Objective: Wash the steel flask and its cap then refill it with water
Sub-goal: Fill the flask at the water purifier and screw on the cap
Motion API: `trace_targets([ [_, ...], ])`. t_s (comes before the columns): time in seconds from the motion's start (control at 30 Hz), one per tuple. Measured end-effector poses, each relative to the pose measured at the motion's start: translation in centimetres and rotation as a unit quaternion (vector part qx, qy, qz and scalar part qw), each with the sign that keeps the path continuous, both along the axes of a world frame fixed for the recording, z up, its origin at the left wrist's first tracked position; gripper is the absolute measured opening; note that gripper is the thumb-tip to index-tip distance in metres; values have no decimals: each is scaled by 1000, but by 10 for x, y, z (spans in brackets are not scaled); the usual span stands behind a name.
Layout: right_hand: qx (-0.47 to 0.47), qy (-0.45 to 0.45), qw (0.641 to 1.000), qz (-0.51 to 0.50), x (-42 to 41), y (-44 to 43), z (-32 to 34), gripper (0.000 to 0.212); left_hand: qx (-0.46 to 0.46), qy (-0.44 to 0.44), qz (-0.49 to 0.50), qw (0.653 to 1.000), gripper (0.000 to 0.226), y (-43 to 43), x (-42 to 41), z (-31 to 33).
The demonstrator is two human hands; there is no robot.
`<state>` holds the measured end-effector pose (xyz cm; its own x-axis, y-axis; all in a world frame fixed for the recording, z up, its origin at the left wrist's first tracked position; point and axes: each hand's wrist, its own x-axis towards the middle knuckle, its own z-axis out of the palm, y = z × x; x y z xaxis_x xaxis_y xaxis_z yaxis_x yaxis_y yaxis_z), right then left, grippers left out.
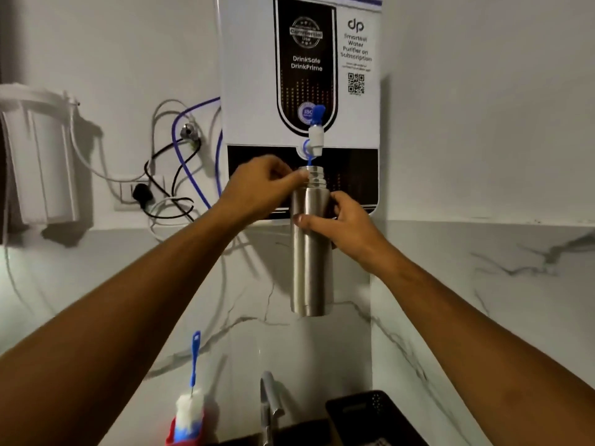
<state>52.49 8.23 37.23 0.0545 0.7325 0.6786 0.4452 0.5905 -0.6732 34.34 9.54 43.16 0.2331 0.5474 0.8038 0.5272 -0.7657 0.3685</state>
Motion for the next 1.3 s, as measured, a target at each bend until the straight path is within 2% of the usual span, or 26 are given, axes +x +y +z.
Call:
trace_targets([
  [0.13,13,-9,999,-31,11,10,19,65,58,-58,-26,996,44,14,21,50],
  [0.23,14,-10,999,-46,18,19,26,63,30,-61,-50,996,48,27,36,77],
  [0.3,15,-5,999,-48,22,24,28,61,14,-32,-70,997,47,36,44,86],
  [0.37,18,-4,999,-46,24,27,28,61,28,0,-71,997,43,42,51,89],
  [0.57,31,2,999,-39,32,38,27,63,78,-15,-77,994,34,56,54,96],
  [1.03,49,15,999,-1,32,52,6,53,68,3,-89,994,32,70,53,113],
  [1.3,57,16,998,8,31,56,0,56,60,3,-96,994,32,73,53,114],
])
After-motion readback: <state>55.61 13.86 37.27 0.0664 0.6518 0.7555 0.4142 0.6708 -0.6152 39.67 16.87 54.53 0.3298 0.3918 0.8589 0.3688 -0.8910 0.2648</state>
